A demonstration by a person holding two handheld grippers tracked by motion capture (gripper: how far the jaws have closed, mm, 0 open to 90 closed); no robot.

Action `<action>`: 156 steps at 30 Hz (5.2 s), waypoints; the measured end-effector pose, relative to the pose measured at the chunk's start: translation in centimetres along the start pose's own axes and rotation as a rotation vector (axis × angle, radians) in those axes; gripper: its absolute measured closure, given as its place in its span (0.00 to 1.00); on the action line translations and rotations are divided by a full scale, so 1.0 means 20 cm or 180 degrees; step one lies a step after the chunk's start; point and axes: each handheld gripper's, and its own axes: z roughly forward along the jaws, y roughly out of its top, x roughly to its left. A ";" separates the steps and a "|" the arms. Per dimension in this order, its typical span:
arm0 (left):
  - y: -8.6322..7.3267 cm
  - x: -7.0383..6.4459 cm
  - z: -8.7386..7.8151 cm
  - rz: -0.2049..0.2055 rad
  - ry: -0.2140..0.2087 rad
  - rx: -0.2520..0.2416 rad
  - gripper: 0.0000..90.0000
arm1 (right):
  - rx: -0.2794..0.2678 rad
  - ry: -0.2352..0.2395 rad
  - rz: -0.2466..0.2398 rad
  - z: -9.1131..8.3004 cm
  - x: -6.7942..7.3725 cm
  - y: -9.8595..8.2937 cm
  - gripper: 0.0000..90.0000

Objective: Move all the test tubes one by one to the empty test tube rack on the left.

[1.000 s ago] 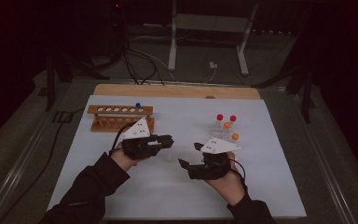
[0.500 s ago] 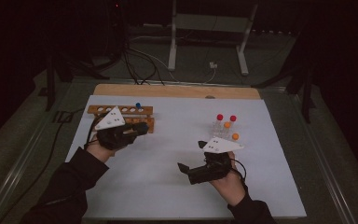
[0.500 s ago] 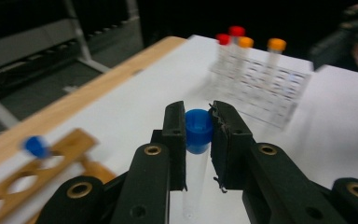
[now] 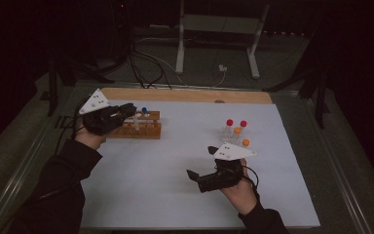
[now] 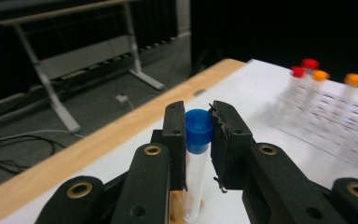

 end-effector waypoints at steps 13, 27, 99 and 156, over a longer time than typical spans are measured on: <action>-0.03 0.13 0.17 -0.0108 0.0377 0.0022 0.86 | 0.0041 0.0018 -0.0005 0.00 -0.01 -0.01 0.00; -0.14 0.19 0.33 -0.0319 0.0558 0.0022 0.86 | 0.0039 0.0015 0.0025 0.00 -0.02 -0.01 0.00; -0.26 -0.26 -0.01 -0.0325 -0.0643 0.0114 0.02 | -0.0227 -0.0654 0.0195 -0.30 -0.44 0.03 0.00; -0.41 -0.38 -0.01 -0.0281 -0.0934 0.0325 0.02 | 0.0221 -0.1219 0.0329 -0.29 -0.59 -0.18 0.84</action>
